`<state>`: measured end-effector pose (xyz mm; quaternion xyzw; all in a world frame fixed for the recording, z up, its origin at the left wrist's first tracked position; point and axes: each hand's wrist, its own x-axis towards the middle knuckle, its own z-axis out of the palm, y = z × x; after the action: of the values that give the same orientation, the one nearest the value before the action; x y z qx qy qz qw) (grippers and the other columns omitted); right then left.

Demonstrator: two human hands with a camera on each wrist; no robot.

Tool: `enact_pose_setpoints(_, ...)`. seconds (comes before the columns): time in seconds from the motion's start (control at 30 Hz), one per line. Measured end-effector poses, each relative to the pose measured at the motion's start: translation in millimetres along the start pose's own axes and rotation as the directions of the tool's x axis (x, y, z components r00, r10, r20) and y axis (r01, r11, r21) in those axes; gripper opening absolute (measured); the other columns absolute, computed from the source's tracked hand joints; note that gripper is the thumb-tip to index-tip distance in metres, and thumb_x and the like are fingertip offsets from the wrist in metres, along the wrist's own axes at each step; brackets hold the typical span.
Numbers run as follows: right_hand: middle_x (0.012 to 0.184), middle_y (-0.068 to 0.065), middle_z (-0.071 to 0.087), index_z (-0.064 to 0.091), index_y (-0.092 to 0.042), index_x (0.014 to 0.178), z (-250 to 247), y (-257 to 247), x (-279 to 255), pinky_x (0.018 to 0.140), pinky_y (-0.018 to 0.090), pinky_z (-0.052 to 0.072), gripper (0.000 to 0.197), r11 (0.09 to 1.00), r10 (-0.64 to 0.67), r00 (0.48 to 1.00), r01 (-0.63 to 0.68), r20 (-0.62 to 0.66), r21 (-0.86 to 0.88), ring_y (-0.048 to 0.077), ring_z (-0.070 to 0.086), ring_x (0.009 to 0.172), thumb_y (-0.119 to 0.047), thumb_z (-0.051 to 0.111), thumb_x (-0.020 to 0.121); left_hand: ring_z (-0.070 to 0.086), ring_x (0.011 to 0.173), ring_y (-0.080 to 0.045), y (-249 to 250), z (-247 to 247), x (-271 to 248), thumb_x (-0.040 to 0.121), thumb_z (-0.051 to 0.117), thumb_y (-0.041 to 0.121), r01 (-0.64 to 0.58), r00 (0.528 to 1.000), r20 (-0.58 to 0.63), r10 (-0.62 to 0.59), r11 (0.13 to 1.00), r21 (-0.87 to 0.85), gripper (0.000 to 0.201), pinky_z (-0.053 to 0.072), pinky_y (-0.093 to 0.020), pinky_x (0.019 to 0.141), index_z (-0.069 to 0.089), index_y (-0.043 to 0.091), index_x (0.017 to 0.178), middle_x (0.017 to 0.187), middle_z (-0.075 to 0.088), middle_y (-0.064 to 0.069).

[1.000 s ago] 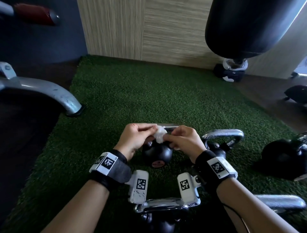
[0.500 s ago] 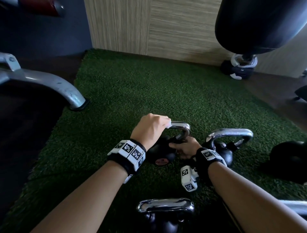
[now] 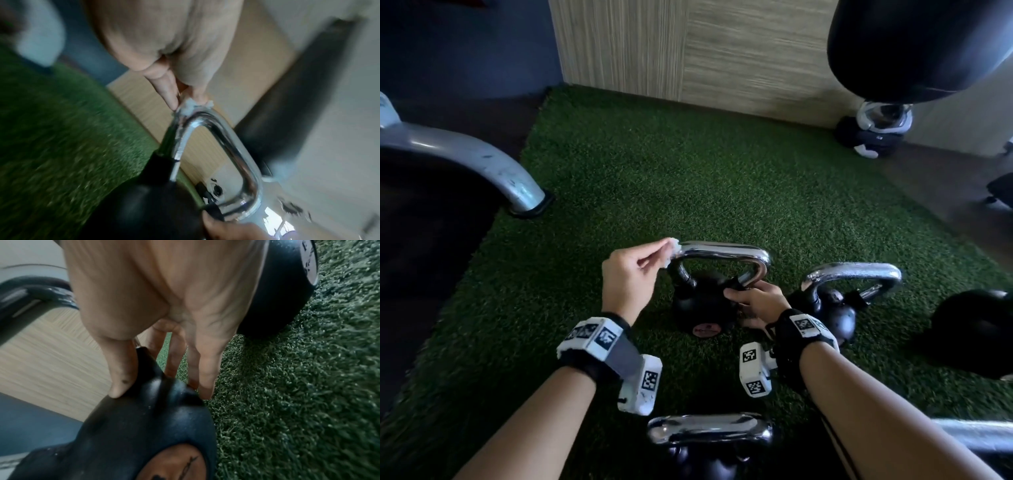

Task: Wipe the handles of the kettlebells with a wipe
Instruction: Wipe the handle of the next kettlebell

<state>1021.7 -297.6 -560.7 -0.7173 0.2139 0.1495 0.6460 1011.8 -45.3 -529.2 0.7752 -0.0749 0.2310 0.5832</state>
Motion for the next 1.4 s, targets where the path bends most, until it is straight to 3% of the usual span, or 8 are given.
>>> enact_pose_setpoints(0.1, 0.104, 0.008, 0.080, 0.078, -0.019, 0.098, 0, -1, -1, 0.093, 0.061, 0.057, 0.028, 0.999, 0.002, 1.000, -0.002, -0.008, 0.037, 0.029, 0.075, 0.102, -0.013, 0.089, 0.074, 0.076, 0.107, -0.019, -18, -2, -11, 0.087, 0.077, 0.032, 0.235, 0.972, 0.067, -0.226, 0.932, -0.274, 0.037, 0.062, -0.040, 0.093, 0.077, 0.011, 0.118, 0.111, 0.079, -0.001)
enact_pose_setpoints(0.27, 0.105, 0.010, 0.080, 0.078, -0.022, 0.092, 3, 6, 1, 0.082, 0.043, 0.055, 0.019, 0.997, -0.016, 0.999, 0.019, -0.031, 0.077, 0.024, 0.071, 0.088, -0.013, 0.087, 0.077, 0.077, 0.101, -0.013, -26, 11, -25, 0.092, 0.075, 0.008, 0.282, 0.954, 0.013, -0.300, 0.878, -0.387, 0.019, 0.062, -0.025, 0.086, 0.078, 0.014, 0.110, 0.102, 0.081, 0.001)
enact_pose_setpoints(0.47, 0.099, 0.006, 0.080, 0.080, -0.025, 0.085, 4, 4, 0, 0.081, 0.045, 0.056, 0.016, 0.996, 0.024, 0.999, -0.020, -0.045, 0.085, 0.024, 0.071, 0.087, -0.014, 0.087, 0.076, 0.076, 0.096, -0.003, -50, 27, -37, 0.084, 0.086, 0.028, 0.268, 0.963, 0.002, -0.270, 0.955, -0.125, 0.026, 0.057, -0.020, 0.090, 0.083, 0.010, 0.103, 0.101, 0.081, -0.001)
enact_pose_setpoints(0.63, 0.097, 0.009, 0.077, 0.075, -0.016, 0.094, 4, -7, -12, 0.070, 0.040, 0.058, 0.020, 0.992, 0.052, 0.999, -0.053, 0.014, 0.114, 0.024, 0.071, 0.076, -0.005, 0.084, 0.080, 0.065, 0.057, 0.004, -28, 21, -23, 0.081, 0.084, 0.048, 0.174, 0.985, -0.024, -0.173, 0.980, 0.092, 0.022, 0.044, -0.013, 0.057, 0.082, 0.026, 0.076, 0.066, 0.075, 0.018)
enact_pose_setpoints(0.8, 0.089, 0.003, 0.082, 0.079, -0.024, 0.082, -1, -6, -21, 0.066, 0.034, 0.054, 0.041, 0.980, -0.026, 0.996, 0.008, -0.087, -0.198, 0.020, 0.073, 0.076, -0.038, 0.101, 0.050, 0.062, 0.056, 0.001, -26, 23, -16, 0.085, 0.082, 0.044, 0.164, 0.986, -0.056, -0.155, 0.966, 0.201, 0.025, 0.039, -0.008, 0.055, 0.082, 0.020, 0.079, 0.060, 0.070, 0.013)
enact_pose_setpoints(1.07, 0.062, -0.014, 0.060, 0.060, -0.026, 0.058, -5, -12, -50, 0.061, 0.021, 0.043, 0.039, 0.611, -0.319, 0.947, 0.230, 0.031, -0.758, 0.006, 0.057, 0.066, -0.031, 0.098, 0.061, 0.074, 0.092, -0.019, -17, 48, 34, 0.090, 0.076, 0.048, 0.218, 0.951, 0.121, -0.285, 0.894, 0.392, 0.036, 0.044, -0.018, 0.075, 0.082, 0.016, 0.104, 0.095, 0.081, -0.004)
enact_pose_setpoints(1.2, 0.077, -0.005, 0.070, 0.084, -0.023, 0.090, -2, -22, -47, 0.069, 0.016, 0.040, 0.013, 0.475, -0.286, 0.926, 0.361, 0.248, -0.802, 0.008, 0.061, 0.077, -0.030, 0.085, 0.080, 0.067, 0.081, -0.010, -11, 62, 45, 0.091, 0.077, 0.039, 0.228, 0.936, 0.163, -0.313, 0.889, 0.398, 0.027, 0.045, -0.016, 0.076, 0.082, 0.017, 0.106, 0.098, 0.081, -0.002)
enact_pose_setpoints(1.4, 0.071, -0.011, 0.071, 0.079, -0.037, 0.086, 16, -25, -11, 0.073, 0.029, 0.055, 0.014, 0.761, -0.308, 0.939, 0.339, 0.151, -0.553, 0.007, 0.065, 0.068, -0.036, 0.082, 0.072, 0.074, 0.091, -0.011, -20, 61, 39, 0.090, 0.078, 0.038, 0.228, 0.918, 0.228, -0.325, 0.901, 0.369, 0.025, 0.049, -0.016, 0.082, 0.083, 0.020, 0.107, 0.100, 0.082, 0.000)
